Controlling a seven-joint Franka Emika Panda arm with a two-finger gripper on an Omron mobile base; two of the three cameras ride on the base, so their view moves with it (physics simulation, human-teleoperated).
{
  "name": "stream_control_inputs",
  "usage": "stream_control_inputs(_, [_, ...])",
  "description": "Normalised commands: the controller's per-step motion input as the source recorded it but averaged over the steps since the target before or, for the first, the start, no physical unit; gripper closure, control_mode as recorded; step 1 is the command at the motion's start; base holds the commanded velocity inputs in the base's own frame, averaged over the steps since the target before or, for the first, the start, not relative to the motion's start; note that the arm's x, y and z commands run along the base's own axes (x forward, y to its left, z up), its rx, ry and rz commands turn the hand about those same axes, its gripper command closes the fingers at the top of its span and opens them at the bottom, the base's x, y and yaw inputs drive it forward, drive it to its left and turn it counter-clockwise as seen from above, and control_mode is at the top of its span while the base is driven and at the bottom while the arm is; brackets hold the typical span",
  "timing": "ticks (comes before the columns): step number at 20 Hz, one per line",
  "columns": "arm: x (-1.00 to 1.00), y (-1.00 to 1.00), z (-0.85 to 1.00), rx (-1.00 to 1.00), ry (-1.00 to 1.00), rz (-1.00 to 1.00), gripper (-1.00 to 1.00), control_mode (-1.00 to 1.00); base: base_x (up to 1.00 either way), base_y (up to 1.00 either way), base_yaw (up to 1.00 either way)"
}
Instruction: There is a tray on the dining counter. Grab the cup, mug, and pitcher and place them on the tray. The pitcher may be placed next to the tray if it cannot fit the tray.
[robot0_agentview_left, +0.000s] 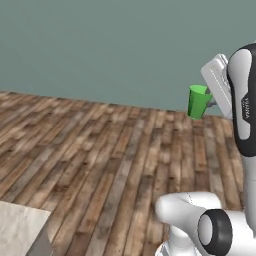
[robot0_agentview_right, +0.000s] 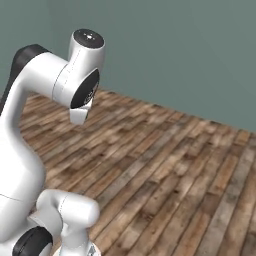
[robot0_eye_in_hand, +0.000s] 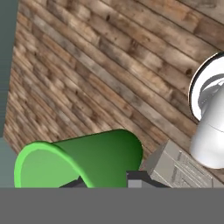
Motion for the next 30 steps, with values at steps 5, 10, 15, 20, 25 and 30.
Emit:
stream_control_inputs(5, [0.00,0.00,0.00,0.00,0.00,0.00,1.00,1.00,1.00,0.00,0.01])
stream_control_inputs(10, [0.00,0.00,0.00,0.00,0.00,0.00,1.00,1.00,1.00,-0.04,0.28])
stream_control_inputs(15, [0.00,0.00,0.00,0.00,0.00,0.00,1.00,1.00,1.00,-0.34,0.61])
stream_control_inputs(20, [0.00,0.00,0.00,0.00,0.00,0.00,1.00,1.00,1.00,-0.37,0.65])
stream_control_inputs(25, [0.00,0.00,0.00,0.00,0.00,0.00,1.00,1.00,1.00,-0.47,0.67])
stream_control_inputs(30, [0.00,0.00,0.00,0.00,0.00,0.00,1.00,1.00,1.00,-0.45,0.67])
